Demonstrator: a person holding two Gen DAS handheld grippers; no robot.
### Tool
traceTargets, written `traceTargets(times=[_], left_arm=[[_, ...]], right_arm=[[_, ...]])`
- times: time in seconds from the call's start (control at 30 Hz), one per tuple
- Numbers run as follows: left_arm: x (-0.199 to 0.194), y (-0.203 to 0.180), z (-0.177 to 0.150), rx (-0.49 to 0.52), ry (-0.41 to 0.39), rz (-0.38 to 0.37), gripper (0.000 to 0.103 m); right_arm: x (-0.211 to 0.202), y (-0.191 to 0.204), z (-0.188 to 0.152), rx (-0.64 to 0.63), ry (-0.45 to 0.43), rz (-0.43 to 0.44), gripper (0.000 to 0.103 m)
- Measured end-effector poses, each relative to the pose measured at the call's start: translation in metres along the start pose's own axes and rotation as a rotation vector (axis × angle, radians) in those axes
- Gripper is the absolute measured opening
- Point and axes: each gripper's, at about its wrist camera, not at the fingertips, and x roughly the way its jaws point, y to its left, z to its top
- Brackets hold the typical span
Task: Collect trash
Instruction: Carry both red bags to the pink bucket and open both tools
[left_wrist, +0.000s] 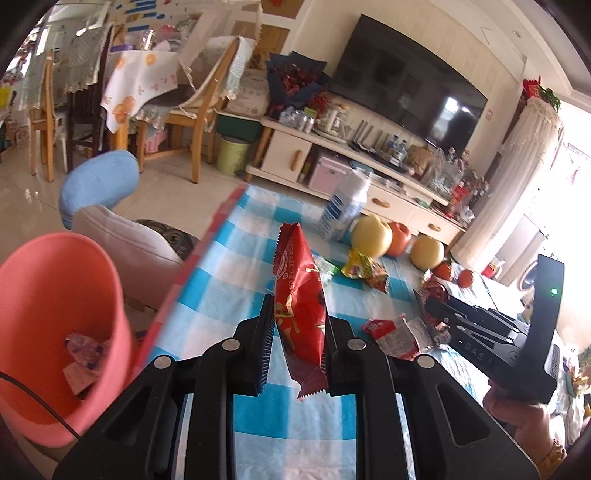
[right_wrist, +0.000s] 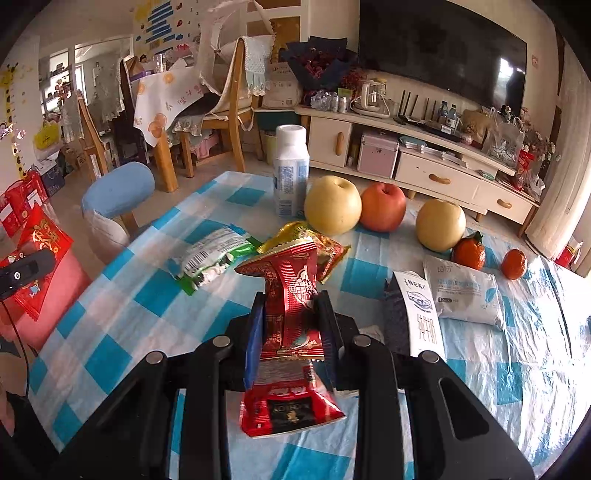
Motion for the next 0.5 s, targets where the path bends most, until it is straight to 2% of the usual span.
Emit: traceTargets(times=[0.27,0.5], left_arm=[[-0.033,0.048,0.016,-0.081,-0.072,0.087,0.023],[-0.048,0.101,0.023,-0.179,-0.096,0.158,0.023]], right_arm=[[-0.024,0.062,0.031,-0.066,-0.05,0.084,0.029],[-0.034,0.137,0.048,-0.159,-0.077,0.185,0.029]])
